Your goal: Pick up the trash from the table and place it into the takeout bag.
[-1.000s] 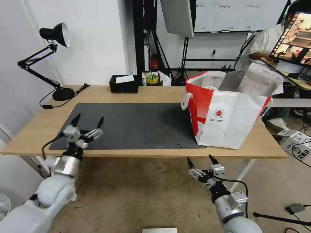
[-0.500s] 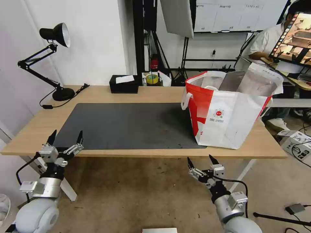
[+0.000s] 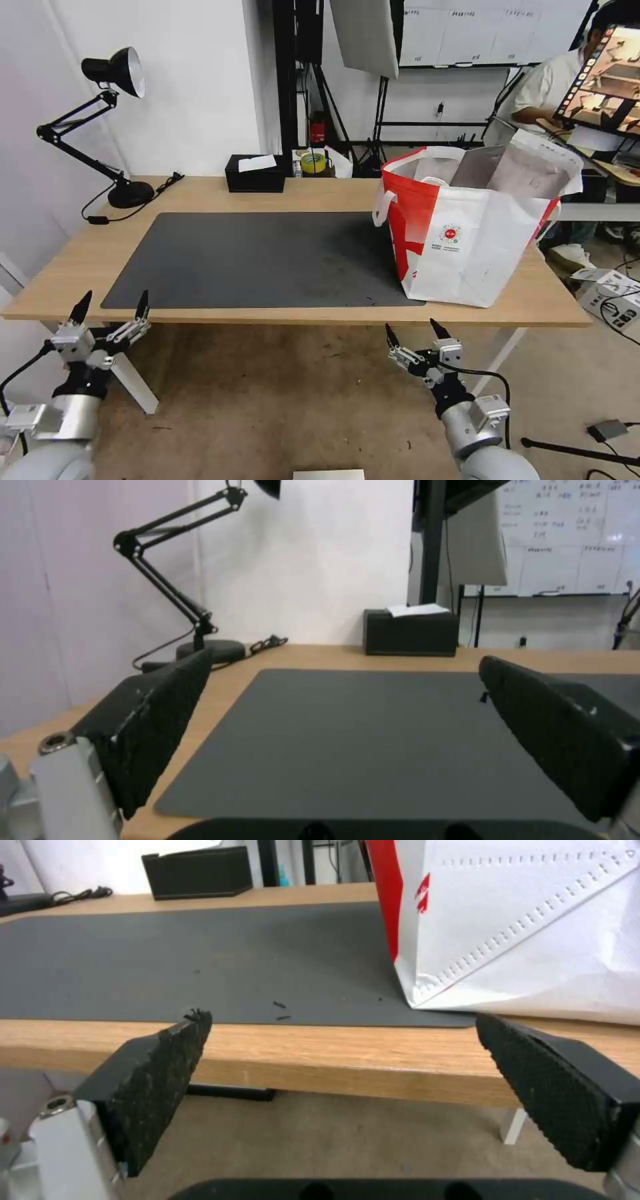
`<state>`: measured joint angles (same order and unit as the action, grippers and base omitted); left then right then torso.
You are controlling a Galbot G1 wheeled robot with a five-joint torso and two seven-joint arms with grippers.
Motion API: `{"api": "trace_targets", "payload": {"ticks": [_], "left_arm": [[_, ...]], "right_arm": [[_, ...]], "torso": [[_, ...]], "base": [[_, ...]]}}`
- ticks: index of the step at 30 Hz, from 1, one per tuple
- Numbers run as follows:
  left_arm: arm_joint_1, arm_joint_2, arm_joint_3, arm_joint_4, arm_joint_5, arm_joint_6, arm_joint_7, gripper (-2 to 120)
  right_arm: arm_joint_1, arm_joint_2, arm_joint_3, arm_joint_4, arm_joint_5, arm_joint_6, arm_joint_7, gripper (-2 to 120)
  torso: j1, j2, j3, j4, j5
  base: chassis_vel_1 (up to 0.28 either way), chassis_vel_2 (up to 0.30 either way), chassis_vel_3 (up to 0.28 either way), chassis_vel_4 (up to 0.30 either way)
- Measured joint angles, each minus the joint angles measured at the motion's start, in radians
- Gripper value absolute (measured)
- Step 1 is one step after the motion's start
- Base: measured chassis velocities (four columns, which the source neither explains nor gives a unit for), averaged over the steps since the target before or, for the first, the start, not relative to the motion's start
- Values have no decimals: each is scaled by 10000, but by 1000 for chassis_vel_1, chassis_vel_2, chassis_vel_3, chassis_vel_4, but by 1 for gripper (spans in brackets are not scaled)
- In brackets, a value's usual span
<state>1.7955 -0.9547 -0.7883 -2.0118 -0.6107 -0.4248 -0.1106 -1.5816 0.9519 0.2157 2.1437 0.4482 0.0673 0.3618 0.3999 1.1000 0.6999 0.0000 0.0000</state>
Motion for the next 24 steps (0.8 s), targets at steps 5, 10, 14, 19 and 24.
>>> {"api": "trace_targets", "payload": {"ticks": [5,10,14,19,24], "left_arm": [[380,-209,-93,-74,13,-39,122,100],[548,-345,-31,-153,99,-48,185,100],[652,-473,106,-316,107,-48,227,100],[688,-579,195,-343,175,-35,234,100],[703,-586,209,-343,182,-5,234,100]], "right_arm": [[0,0,0,0,0,0,0,100],[0,0,0,0,0,0,0,100],[0,0,0,0,0,0,0,100],[0,0,0,0,0,0,0,100],[0,0,0,0,0,0,0,100]], "torso": [[0,0,0,0,0],[1,0,0,-1,0],[1,0,0,0,1],[1,0,0,0,0],[1,0,0,-1,0]], "base": [[0,0,0,0],[0,0,0,0],[0,0,0,0],[0,0,0,0],[0,0,0,0]]}}
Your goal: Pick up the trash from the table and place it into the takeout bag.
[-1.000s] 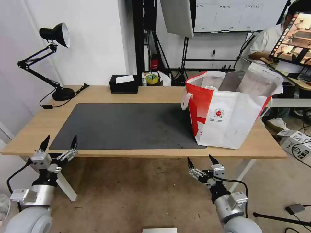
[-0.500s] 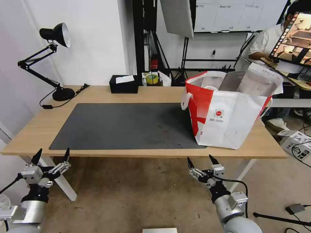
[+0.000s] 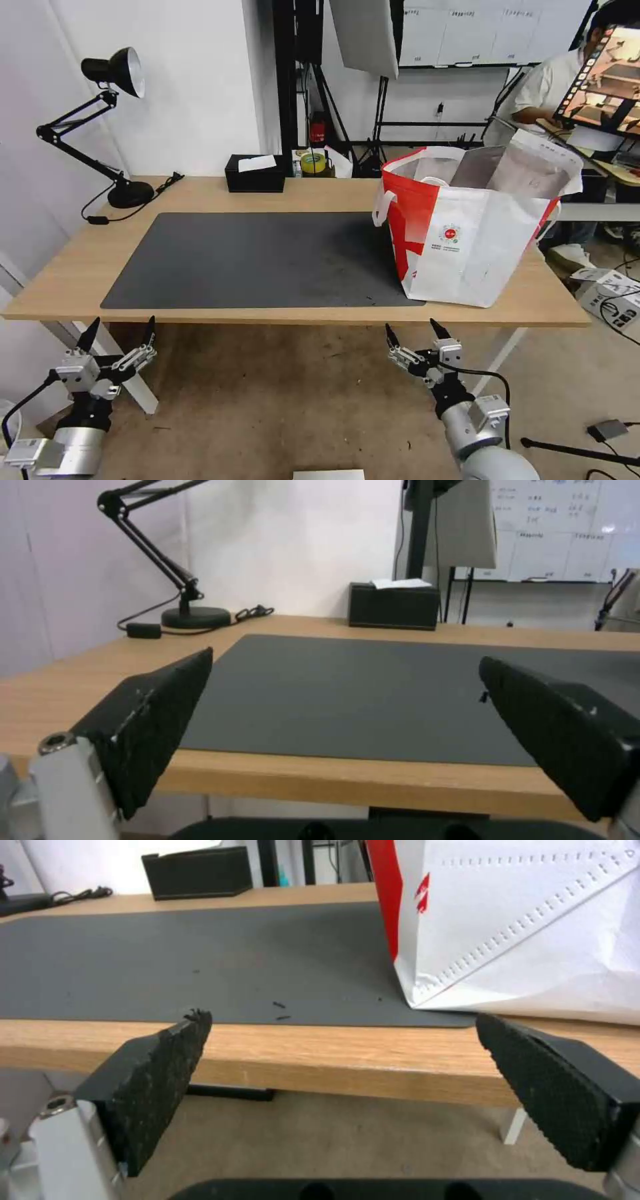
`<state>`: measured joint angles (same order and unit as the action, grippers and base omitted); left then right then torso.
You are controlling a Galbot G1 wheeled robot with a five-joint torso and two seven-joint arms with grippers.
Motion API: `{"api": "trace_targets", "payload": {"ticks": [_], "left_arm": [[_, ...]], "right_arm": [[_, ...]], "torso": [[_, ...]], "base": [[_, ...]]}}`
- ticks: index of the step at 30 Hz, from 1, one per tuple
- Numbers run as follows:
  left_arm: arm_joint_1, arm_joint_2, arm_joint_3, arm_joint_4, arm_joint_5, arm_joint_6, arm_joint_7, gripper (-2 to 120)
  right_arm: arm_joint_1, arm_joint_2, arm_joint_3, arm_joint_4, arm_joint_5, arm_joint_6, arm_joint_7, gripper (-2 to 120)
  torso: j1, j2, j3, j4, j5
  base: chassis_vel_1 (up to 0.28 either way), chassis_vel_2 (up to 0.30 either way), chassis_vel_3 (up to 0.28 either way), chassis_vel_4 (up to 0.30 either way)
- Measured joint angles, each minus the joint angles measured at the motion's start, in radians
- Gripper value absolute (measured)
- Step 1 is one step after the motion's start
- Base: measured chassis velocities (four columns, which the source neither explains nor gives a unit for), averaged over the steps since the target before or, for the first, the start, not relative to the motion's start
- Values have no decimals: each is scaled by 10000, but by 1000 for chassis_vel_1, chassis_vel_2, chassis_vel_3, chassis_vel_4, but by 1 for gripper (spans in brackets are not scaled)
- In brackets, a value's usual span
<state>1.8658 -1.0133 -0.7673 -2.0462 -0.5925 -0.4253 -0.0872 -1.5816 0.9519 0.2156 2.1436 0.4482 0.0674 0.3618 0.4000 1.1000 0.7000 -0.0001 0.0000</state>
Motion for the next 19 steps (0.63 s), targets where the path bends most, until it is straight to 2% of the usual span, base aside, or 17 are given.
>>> {"api": "trace_targets", "payload": {"ticks": [19], "left_arm": [[-16,8,11,10,6,18,-1,100]], "right_arm": [[0,0,0,0,0,0,0,100]], "torso": [[0,0,0,0,0]], "base": [[0,0,0,0]]}}
